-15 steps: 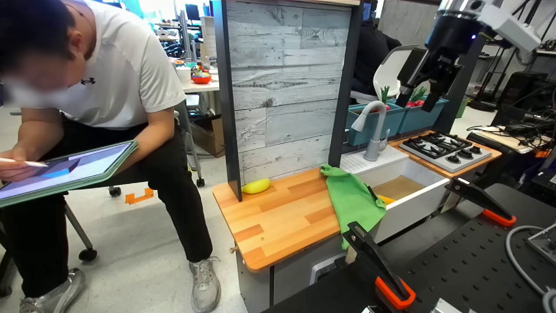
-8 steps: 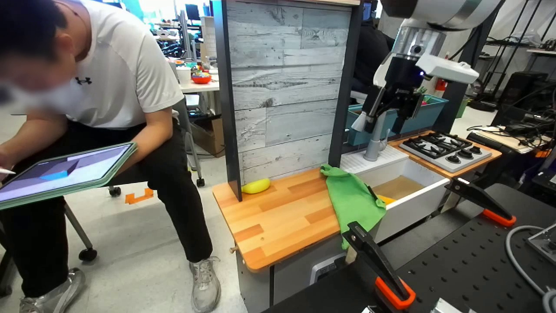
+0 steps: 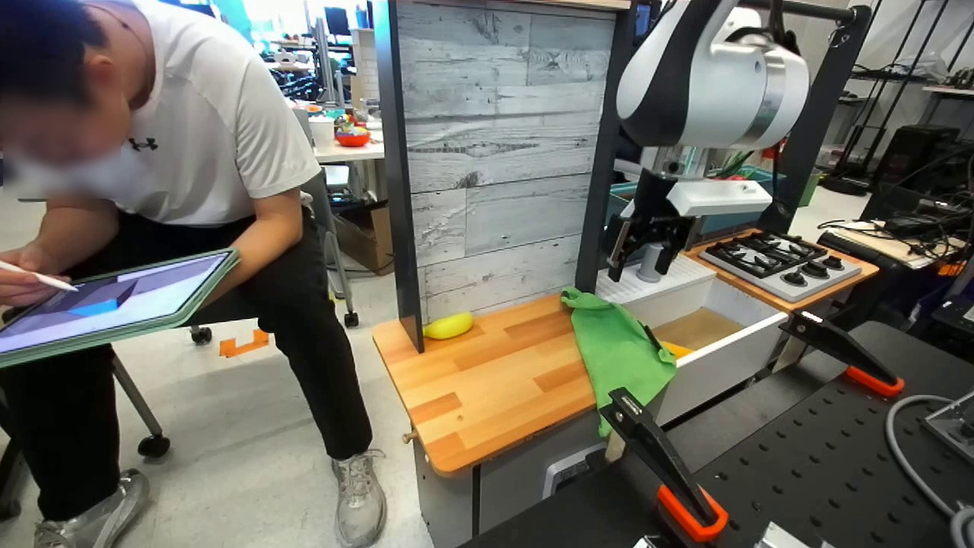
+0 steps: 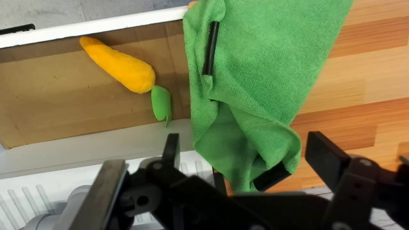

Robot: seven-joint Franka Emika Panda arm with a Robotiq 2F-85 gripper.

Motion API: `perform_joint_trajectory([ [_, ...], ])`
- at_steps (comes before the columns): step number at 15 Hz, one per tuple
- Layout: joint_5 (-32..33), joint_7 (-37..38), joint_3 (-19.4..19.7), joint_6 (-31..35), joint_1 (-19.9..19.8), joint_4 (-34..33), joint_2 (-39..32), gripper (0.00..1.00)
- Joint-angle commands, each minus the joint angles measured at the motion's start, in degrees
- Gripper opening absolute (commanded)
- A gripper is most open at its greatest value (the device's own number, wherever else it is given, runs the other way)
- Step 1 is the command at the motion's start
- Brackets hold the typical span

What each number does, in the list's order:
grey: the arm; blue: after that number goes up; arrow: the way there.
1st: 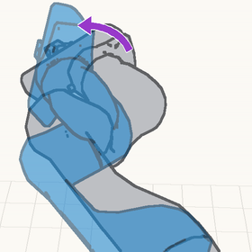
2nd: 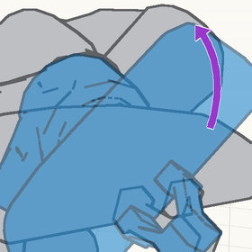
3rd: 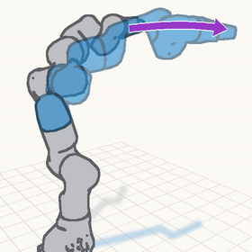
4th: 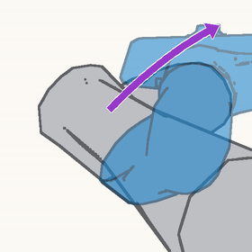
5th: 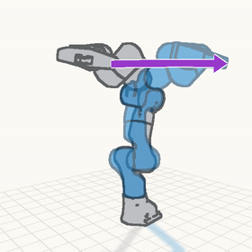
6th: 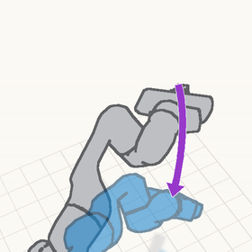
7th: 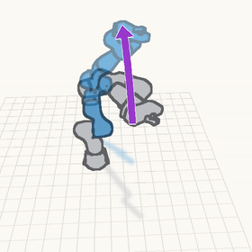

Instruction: Fold the towel on the table

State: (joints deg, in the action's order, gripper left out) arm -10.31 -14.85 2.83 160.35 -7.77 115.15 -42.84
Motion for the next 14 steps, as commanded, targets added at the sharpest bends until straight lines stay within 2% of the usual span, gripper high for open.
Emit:
perform_joint_trajectory([
  [1,3.05,4.03,-1.09,2.16,-0.27,-5.66,-5.94,1.0],
  [12,4.07,9.16,-1.05,1.4,0.21,-19.5,-18.16,1.0],
  [13,4.09,9.31,-1.06,1.46,0.19,-20.41,-18.95,0.75],
  [14,4.17,9.4,-1.0,1.37,0.22,-21.31,-19.72,0.72],
])
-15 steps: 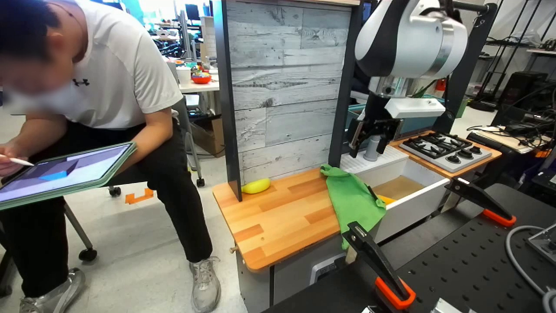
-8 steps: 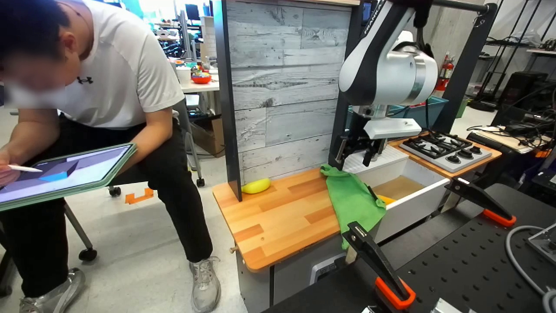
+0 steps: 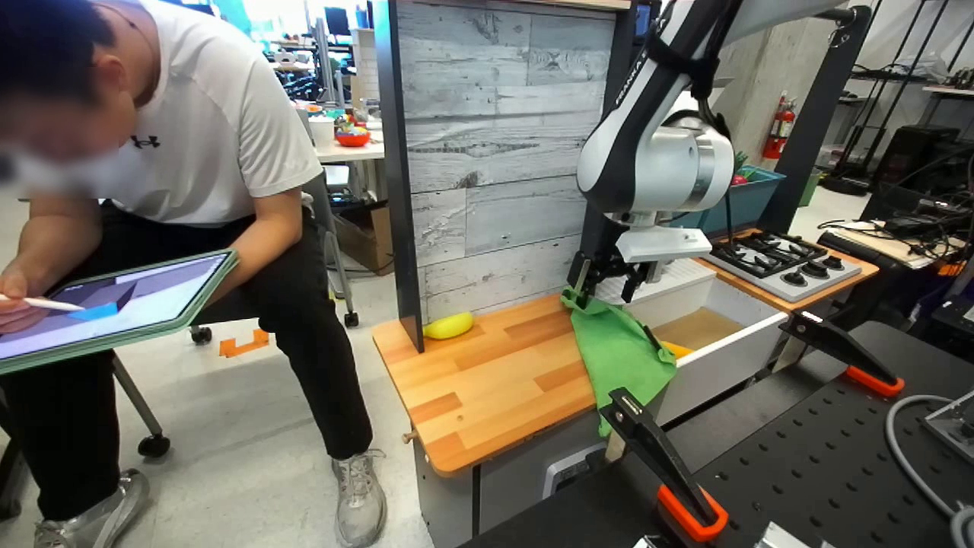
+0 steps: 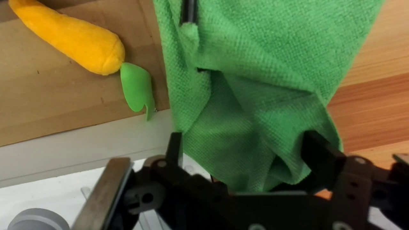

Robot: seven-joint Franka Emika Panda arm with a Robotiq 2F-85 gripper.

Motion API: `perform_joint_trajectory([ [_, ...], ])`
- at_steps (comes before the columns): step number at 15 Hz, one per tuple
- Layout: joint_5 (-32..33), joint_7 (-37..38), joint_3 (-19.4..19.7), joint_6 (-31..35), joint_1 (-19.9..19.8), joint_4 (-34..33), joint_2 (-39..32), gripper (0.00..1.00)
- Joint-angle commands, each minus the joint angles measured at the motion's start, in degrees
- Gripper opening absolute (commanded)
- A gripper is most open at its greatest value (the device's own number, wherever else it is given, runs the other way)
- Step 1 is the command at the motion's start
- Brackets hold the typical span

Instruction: Fold the towel on the table

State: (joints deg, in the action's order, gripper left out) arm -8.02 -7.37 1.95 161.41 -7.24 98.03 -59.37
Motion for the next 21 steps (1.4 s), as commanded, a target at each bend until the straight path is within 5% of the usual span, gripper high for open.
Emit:
perform_joint_trajectory([
  [1,1.95,2.01,-0.08,0.26,-0.28,-4.98,-3.85,0.65],
  [9,1.89,1.8,-0.25,0.11,-0.87,-8.05,-5.99,0.03],
  [21,1.92,-0.45,-2.93,2.76,-1.66,-0.15,2.84,0.01],
])
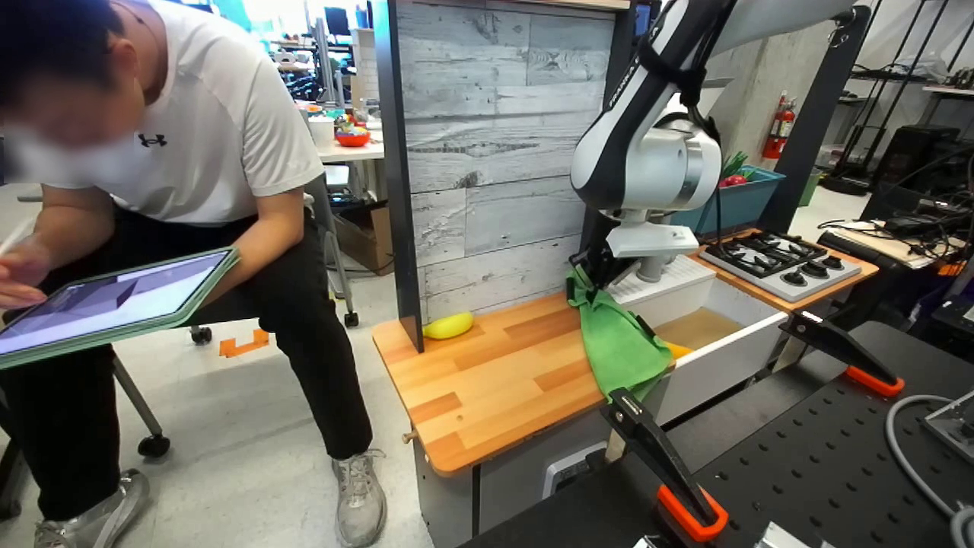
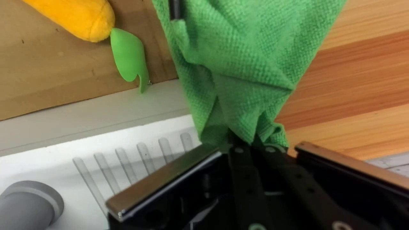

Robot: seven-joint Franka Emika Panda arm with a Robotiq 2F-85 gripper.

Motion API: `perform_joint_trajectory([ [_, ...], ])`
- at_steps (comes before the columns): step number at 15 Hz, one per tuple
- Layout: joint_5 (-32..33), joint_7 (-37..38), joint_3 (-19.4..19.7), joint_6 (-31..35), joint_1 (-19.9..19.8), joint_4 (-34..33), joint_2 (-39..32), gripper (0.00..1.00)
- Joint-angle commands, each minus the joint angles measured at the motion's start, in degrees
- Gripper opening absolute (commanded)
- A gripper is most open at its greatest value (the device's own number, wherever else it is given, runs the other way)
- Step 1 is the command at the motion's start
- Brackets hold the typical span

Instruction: Fold the towel on the table

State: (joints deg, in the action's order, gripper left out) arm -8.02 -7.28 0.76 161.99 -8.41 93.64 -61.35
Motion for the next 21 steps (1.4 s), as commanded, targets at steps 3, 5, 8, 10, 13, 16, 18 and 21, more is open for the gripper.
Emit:
perform_joint_trajectory([
  [3,2.47,-1.24,-2.3,3.26,0.03,7.93,7.82,0.01],
  [5,2.9,-2.25,-3.04,3.31,0.02,10.66,9.7,0.01],
  [8,3.94,-4.14,-4.54,3.89,-0.49,15.3,12.38,0.01],
  [10,5.35,-6.26,-5.99,4.09,-0.6,18.13,14.02,0.01],
  [13,6.88,-7.66,-7.29,4.3,-0.3,21.17,16.35,0.01],
  [16,7.2,-7.85,-7.89,3.25,-0.33,21.69,18.49,0.01],
  [18,7.07,-7.46,-7.75,2.11,-0.11,20.64,19.47,0.01],
  [21,6.82,-7.41,-7.8,1.48,-0.19,19.54,20.49,0.01],
])
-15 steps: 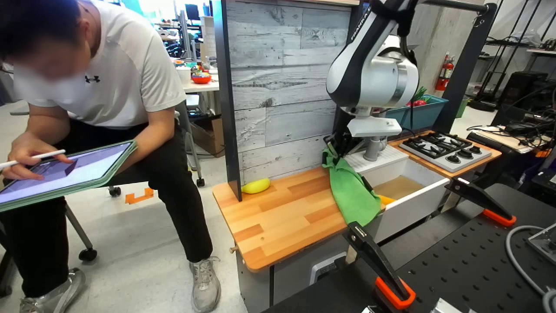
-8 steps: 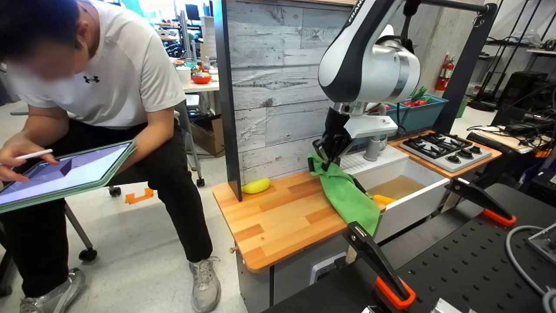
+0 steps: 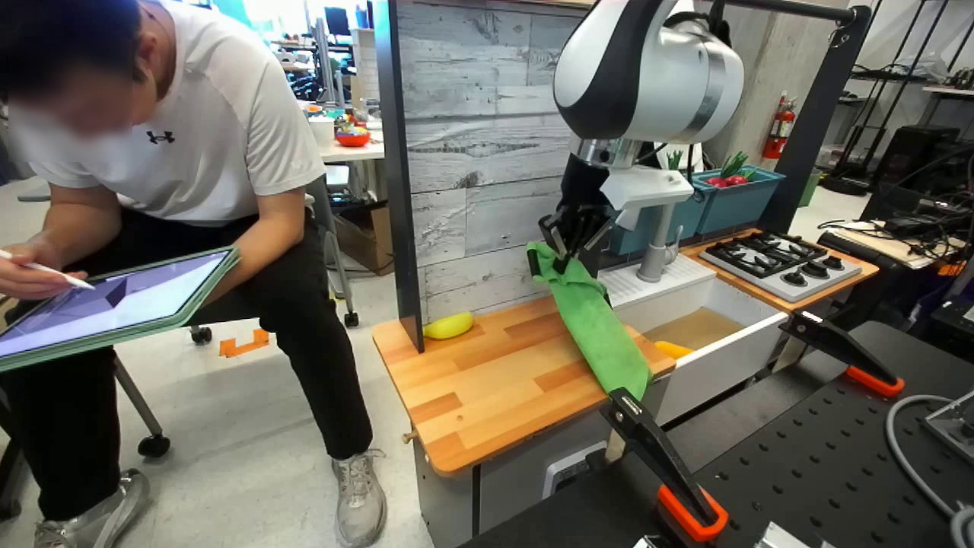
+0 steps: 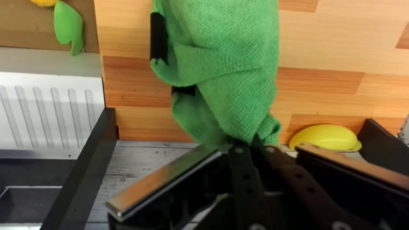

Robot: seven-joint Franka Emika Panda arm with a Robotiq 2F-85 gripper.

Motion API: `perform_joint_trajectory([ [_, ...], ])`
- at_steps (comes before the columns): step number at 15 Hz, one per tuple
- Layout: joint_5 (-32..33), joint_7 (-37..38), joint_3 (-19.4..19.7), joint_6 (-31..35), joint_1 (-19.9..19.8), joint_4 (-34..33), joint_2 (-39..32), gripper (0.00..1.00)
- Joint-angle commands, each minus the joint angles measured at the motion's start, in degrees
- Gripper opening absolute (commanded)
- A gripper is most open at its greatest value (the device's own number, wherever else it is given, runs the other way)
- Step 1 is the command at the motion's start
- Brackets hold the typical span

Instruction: Fold the towel on the table

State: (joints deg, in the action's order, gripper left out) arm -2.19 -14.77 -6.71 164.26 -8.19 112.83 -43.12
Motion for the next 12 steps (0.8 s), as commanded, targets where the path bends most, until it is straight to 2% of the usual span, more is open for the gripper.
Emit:
perform_joint_trajectory([
  [1,0.97,0.1,-0.26,-0.7,-0.35,0.18,2.5,0.01],
  [5,1.32,-0.49,-0.1,0.02,-0.33,0.57,2.19,0.01],
  [9,1.56,-4.35,-1.68,0.45,-2.32,3.56,0.36,0.01],
  [12,2.05,-6.13,-1.4,-0.33,-2.79,4.83,-1.71,0.01],
])
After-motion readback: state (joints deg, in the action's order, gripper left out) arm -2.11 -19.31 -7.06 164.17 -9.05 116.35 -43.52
